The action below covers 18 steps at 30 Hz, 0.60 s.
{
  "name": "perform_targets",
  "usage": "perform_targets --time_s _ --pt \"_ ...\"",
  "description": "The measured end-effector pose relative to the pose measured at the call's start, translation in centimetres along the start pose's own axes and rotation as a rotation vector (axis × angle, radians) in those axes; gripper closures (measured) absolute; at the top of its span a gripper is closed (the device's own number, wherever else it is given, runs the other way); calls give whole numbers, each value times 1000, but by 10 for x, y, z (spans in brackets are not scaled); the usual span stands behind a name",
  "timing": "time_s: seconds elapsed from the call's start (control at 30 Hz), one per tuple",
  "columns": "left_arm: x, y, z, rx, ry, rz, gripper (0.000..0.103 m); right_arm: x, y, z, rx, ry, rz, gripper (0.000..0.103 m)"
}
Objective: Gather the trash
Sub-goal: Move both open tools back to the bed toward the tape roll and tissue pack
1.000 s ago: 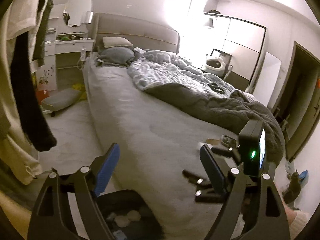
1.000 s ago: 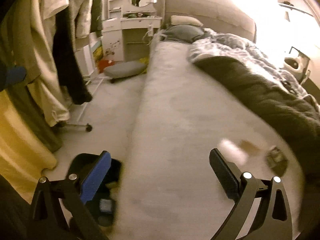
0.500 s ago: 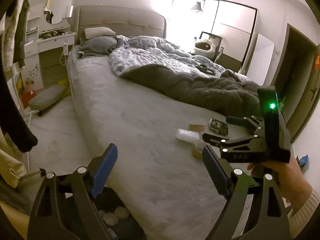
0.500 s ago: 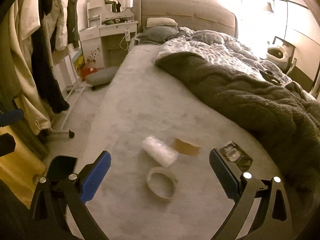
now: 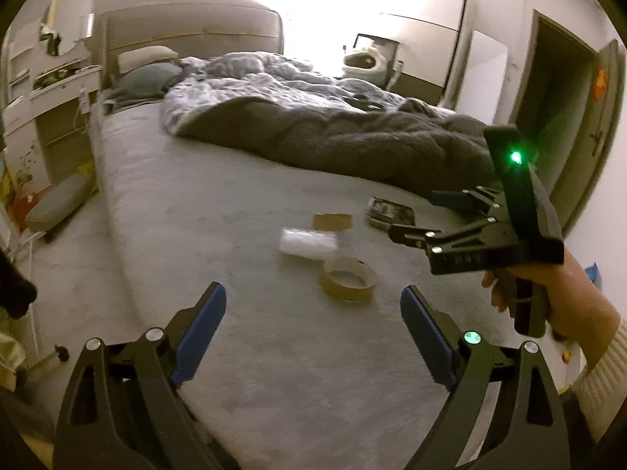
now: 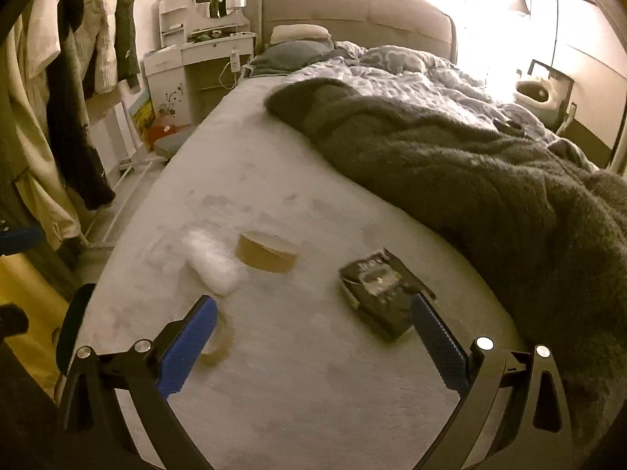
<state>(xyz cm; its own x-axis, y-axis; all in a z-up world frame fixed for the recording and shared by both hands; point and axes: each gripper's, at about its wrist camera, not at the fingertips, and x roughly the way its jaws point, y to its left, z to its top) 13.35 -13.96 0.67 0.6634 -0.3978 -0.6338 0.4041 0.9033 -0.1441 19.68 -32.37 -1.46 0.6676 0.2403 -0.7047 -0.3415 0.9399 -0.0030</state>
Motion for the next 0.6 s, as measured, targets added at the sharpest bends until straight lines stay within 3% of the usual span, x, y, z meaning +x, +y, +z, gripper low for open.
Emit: perform_targets --time_s 0.6 --pt "82 -31 -4 9 106 -68 10 24 -40 -29 -52 49 18 4"
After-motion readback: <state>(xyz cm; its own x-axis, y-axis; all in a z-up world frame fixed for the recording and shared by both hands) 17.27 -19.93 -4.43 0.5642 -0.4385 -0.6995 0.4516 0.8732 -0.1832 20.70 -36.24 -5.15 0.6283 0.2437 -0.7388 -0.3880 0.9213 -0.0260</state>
